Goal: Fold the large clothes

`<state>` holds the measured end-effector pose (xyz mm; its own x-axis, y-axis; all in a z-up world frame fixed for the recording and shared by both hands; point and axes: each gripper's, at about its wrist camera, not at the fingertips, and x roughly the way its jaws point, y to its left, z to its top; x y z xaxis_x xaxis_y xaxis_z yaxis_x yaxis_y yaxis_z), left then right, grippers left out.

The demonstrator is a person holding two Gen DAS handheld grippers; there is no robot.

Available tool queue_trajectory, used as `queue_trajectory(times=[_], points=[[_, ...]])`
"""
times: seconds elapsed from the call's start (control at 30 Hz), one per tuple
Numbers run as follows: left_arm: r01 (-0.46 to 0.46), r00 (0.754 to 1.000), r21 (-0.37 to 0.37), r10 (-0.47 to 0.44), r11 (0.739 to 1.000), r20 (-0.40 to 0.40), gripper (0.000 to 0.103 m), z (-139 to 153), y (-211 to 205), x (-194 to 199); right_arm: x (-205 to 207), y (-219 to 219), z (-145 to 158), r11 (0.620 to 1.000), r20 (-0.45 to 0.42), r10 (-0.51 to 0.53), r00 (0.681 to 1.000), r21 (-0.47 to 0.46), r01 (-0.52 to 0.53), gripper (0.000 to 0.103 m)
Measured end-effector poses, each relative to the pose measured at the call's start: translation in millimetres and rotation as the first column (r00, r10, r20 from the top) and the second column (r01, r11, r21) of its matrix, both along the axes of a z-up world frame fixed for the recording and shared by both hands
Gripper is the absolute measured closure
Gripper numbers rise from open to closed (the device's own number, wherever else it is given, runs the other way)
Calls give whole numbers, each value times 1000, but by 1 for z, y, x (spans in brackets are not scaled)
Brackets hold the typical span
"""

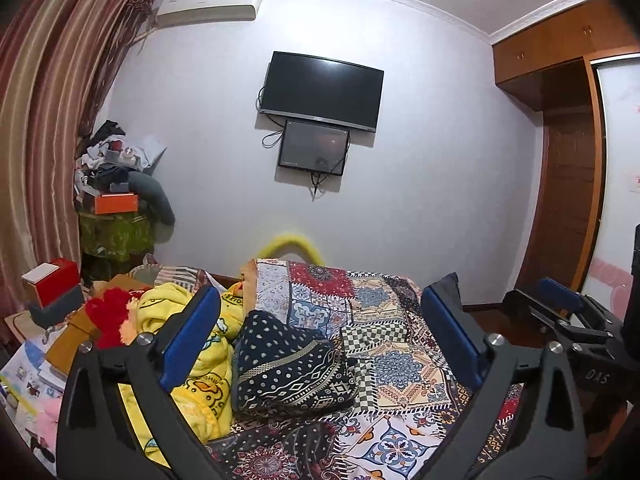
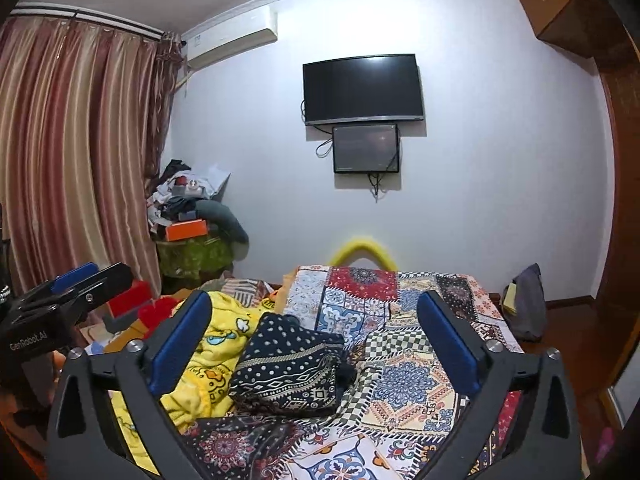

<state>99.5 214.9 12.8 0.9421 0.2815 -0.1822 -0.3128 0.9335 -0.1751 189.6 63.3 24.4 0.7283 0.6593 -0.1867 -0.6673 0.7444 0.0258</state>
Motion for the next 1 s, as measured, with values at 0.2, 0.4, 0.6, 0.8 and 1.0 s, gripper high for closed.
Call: queue_trajectory(times=[0.2,0.4,0.6,0.8,1.0], points=[[-12,1000,32,12,999,-2,1,2,-7,1,-2,-3,-4,999,14,-21,1000,-26,22,0],[-17,1000,55,17,998,1,1,4,-14,2,-4,-4,-5,999,13,-17,1000,-40,18,0],[-11,1000,51,12,999,-8,1,2,-14,5,-6,-4,-3,999,12,-15,1000,-45,15,0],[-4,1000,54,4,999,-12,1,2,-15,7,-7,-4,-2,999,7,-17,1000,-43,17,0],[-4,1000,54,5,999,-11,1,3,-14,8,-6,-5,-1,999,4,-16,1000,-43,16,0]])
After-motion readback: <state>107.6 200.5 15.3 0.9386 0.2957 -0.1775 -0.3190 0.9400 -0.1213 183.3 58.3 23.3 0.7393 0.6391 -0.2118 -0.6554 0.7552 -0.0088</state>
